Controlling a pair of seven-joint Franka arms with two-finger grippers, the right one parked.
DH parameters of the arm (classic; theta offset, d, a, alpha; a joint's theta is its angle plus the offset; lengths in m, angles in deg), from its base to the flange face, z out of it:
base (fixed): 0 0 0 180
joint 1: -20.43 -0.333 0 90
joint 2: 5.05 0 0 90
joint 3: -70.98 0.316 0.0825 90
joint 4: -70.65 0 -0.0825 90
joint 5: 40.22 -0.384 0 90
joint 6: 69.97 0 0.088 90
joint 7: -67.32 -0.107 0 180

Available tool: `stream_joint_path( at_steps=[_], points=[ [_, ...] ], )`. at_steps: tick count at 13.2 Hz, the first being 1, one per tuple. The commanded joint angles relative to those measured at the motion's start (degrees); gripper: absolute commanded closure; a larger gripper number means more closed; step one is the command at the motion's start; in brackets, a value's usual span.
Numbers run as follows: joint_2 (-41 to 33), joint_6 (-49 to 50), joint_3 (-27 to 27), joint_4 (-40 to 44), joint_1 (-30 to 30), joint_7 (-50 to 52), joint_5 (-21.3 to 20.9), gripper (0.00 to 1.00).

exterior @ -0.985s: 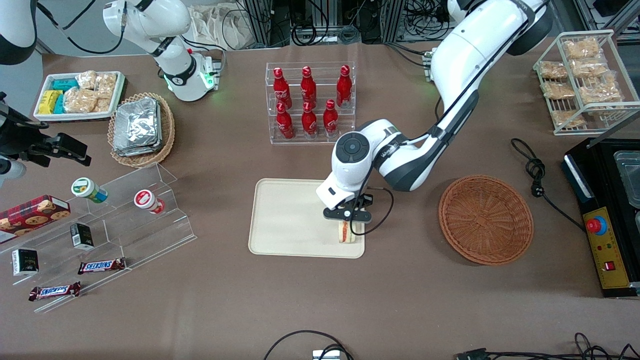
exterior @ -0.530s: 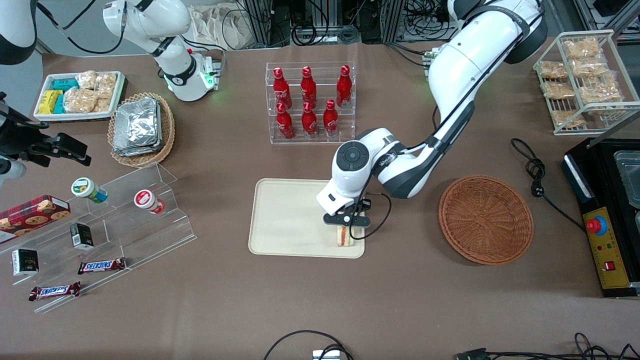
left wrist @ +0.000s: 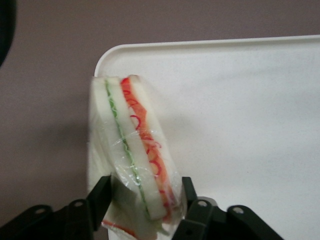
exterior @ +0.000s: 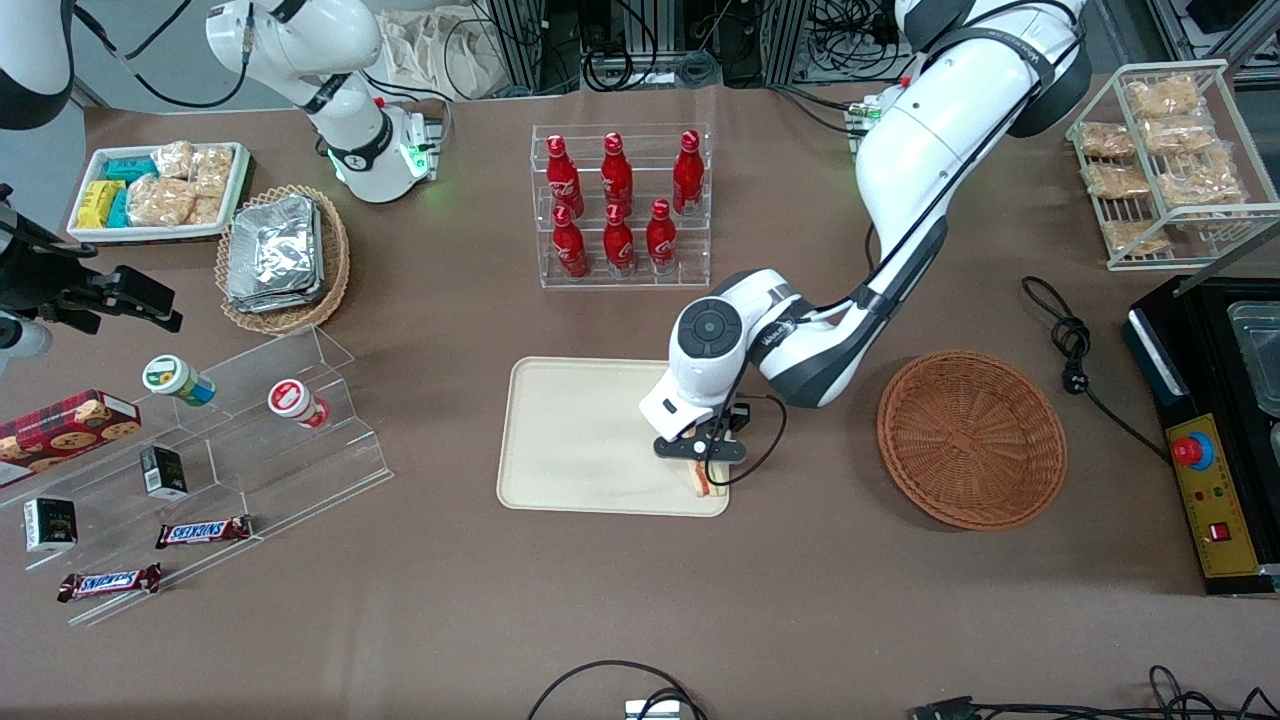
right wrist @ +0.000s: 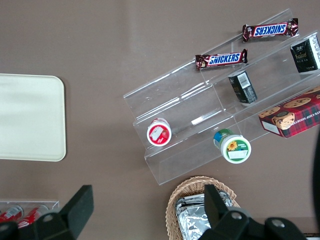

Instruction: Place sandwich from basket to tray

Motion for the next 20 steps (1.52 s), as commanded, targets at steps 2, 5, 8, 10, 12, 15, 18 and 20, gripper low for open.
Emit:
stream_joint_path(
  at_steps=[2, 5, 8, 10, 12, 15, 18, 20],
  points=[
    [0.85, -0.96, 0.25, 1.92, 0.81, 1.17, -1.05, 0.0],
    [0.94, -0.96, 0.25, 1.83, 0.81, 1.17, -1.32, 0.0],
    [0.42, -0.96, 0.25, 1.92, 0.81, 1.69, -1.23, 0.0],
    [-1.16, -0.87, 0.25, 2.01, 0.29, 4.33, -1.32, 0.0],
    [-5.02, 0.44, 0.25, 1.31, -0.33, 6.79, -0.79, 0.0],
    [-11.87, 10.87, -0.18, 1.04, -2.87, 6.1, 0.09, 0.0],
    [-21.0, 16.08, -0.54, -2.81, -8.47, 0.08, 4.46, 0.0],
    [-27.25, 20.54, -0.63, -3.79, -14.28, -12.83, 14.55, 0.0]
  ],
)
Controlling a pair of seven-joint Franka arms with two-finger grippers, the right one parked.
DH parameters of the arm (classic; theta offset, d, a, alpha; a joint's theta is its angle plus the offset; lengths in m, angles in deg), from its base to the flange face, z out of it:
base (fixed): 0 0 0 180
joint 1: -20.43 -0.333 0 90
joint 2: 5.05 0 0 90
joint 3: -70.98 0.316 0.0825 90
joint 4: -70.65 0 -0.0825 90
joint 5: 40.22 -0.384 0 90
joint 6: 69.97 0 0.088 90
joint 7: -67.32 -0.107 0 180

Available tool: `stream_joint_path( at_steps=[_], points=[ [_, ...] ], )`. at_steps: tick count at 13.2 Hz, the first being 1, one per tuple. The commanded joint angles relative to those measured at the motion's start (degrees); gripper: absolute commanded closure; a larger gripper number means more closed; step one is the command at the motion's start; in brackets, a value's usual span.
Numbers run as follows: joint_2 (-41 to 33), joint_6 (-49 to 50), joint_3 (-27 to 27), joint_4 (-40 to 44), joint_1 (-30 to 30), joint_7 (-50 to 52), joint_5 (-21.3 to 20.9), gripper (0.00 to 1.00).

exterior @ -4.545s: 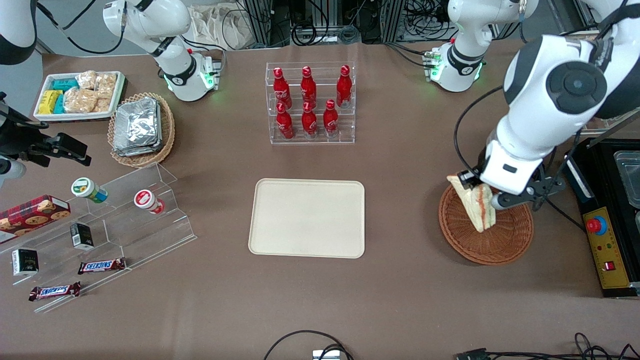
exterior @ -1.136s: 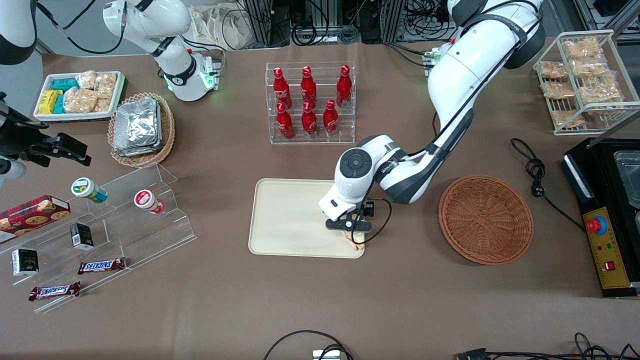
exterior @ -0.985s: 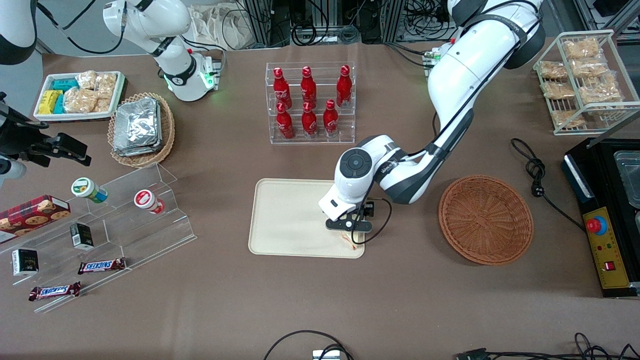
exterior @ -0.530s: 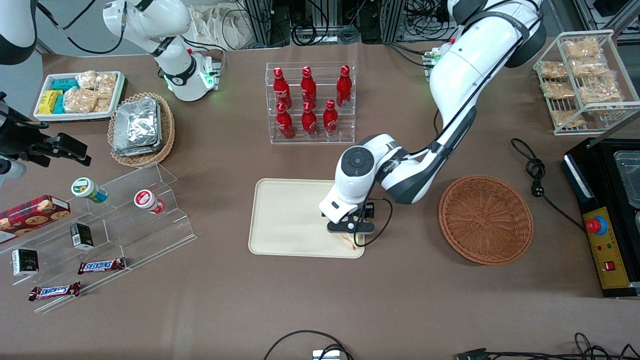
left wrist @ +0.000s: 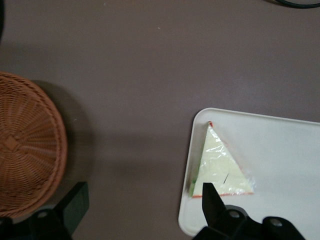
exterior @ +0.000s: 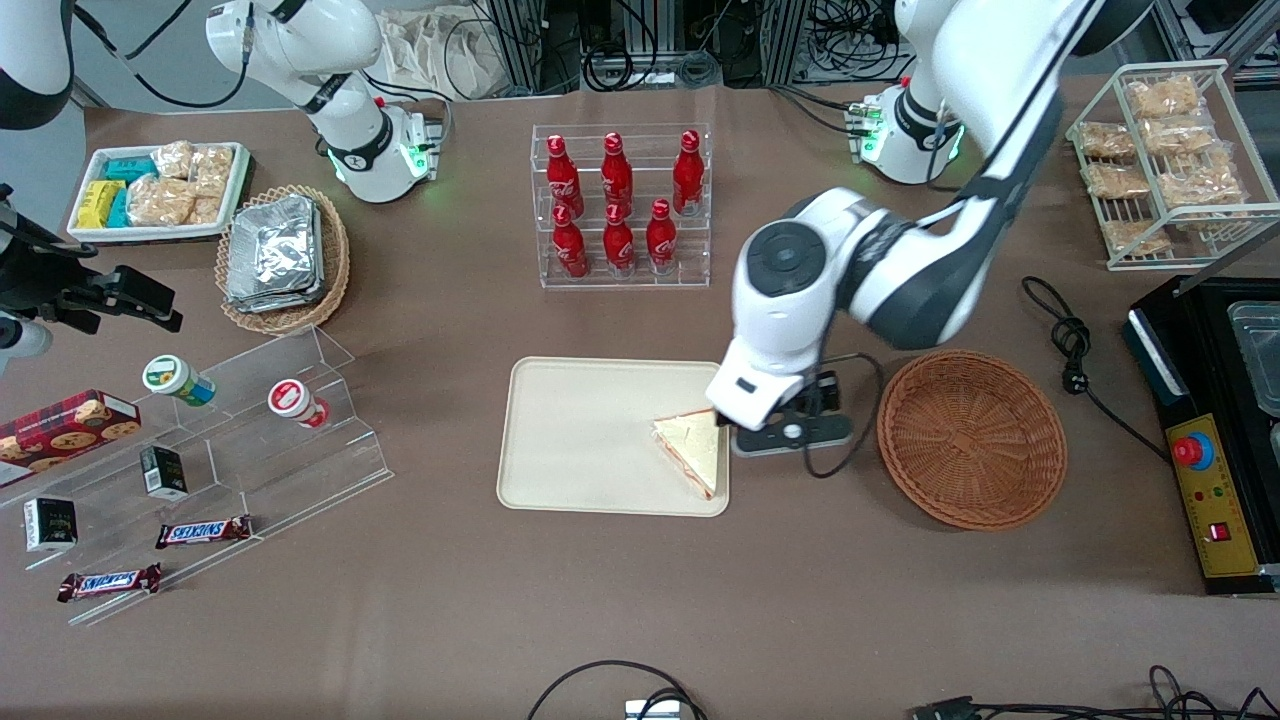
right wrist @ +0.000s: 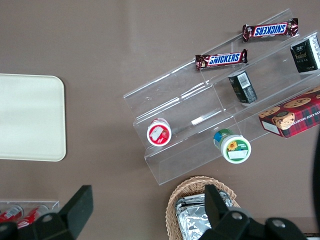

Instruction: Place sandwich from basket to tray

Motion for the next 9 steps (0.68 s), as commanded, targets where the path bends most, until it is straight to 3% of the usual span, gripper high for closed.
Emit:
stream_joint_path(
  at_steps=[1, 5, 7, 9],
  points=[
    [-9.56, 5.51, -0.47, -4.33, -8.37, -13.77, 10.31, 0.0],
    [-14.84, 10.19, 0.57, -4.59, -15.77, -26.8, 16.05, 0.0],
    [-17.22, 10.9, 8.89, -5.46, -10.99, -28.05, 16.59, 0.0],
    [-21.08, 11.25, 18.74, -7.92, -5.69, -35.48, 17.46, 0.0]
  ],
)
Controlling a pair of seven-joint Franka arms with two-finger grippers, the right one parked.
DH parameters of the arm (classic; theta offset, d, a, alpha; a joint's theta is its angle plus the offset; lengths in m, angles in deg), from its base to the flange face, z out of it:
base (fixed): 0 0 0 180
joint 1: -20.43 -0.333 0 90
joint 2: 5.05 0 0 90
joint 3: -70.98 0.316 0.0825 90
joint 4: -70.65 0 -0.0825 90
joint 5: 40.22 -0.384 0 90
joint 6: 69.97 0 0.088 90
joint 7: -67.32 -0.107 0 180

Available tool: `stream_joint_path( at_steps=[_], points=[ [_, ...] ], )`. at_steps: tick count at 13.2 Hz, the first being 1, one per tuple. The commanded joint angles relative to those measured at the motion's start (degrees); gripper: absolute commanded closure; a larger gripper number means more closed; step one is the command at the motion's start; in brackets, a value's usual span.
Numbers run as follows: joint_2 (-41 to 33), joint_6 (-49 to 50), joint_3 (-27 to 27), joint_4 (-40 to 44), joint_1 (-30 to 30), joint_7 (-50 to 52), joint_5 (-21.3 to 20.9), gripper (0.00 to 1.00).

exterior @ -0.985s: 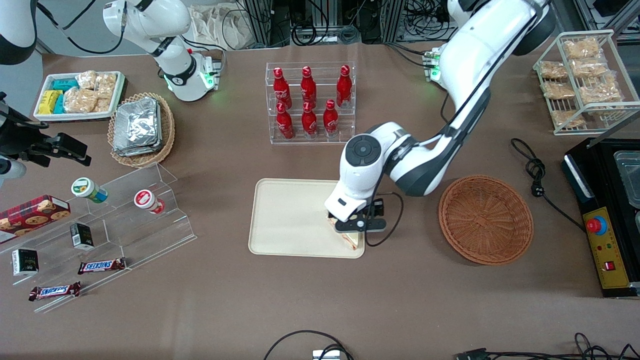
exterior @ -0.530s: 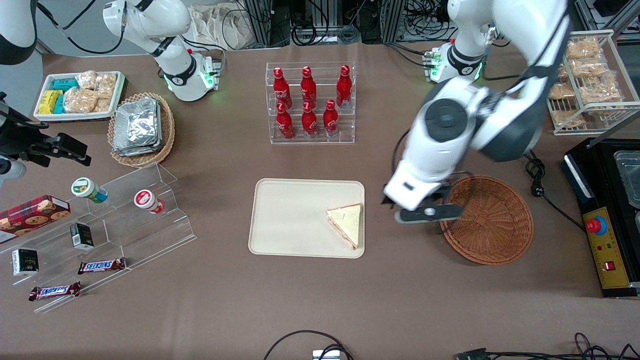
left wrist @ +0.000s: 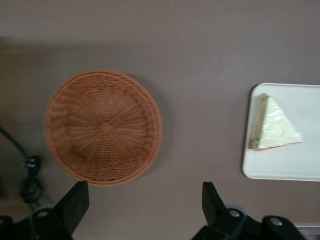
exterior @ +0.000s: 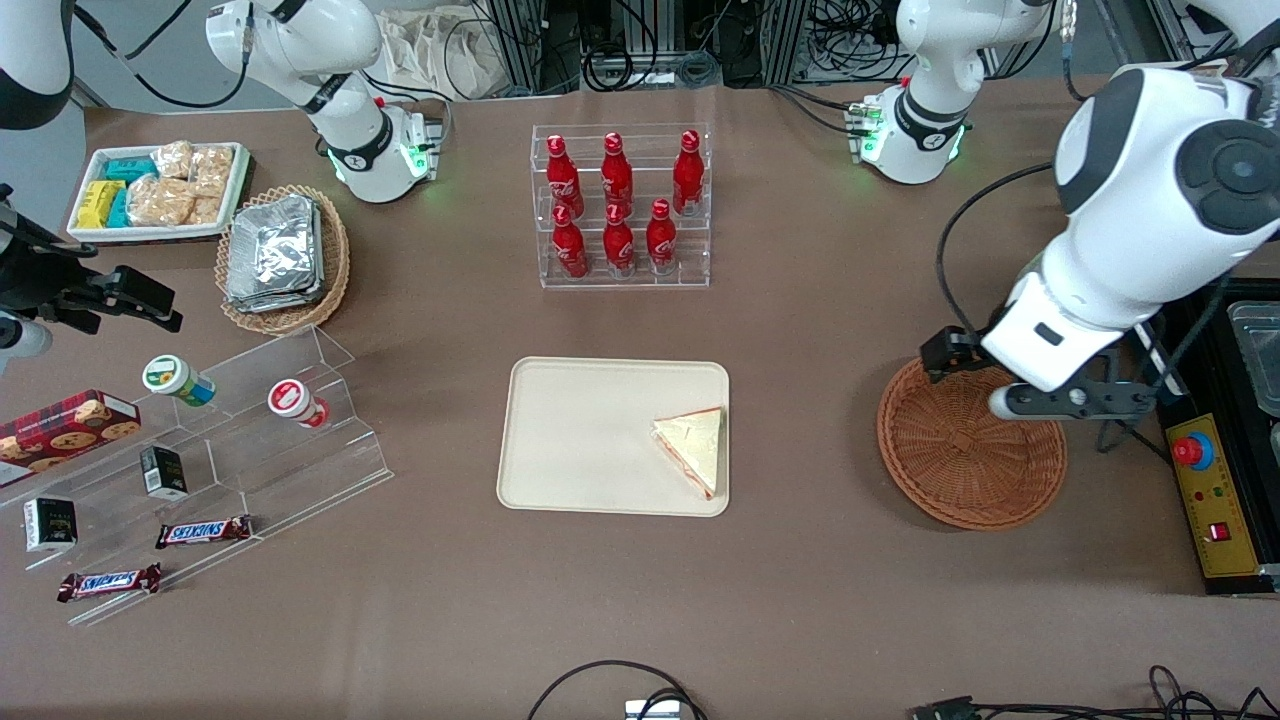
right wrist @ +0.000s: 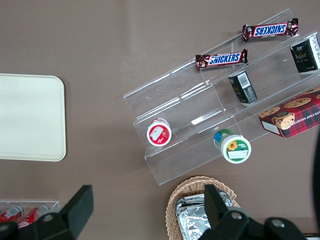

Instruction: Place sandwich from basket to tray

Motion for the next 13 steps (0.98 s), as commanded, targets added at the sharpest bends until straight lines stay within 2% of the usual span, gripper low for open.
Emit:
stream_joint_path(
  at_steps=[1, 4, 9, 13],
  points=[
    [-7.5, 0.46, 9.37, -6.07, 5.31, -8.77, 2.17, 0.0],
    [-11.83, -3.75, 9.82, -11.62, 5.4, -9.06, 4.98, 0.0],
    [-12.01, -2.53, 9.82, -10.75, 5.31, -9.6, 5.34, 0.0],
    [-11.39, 2.65, 9.82, -7.41, 5.05, -9.86, 4.82, 0.0]
  ],
)
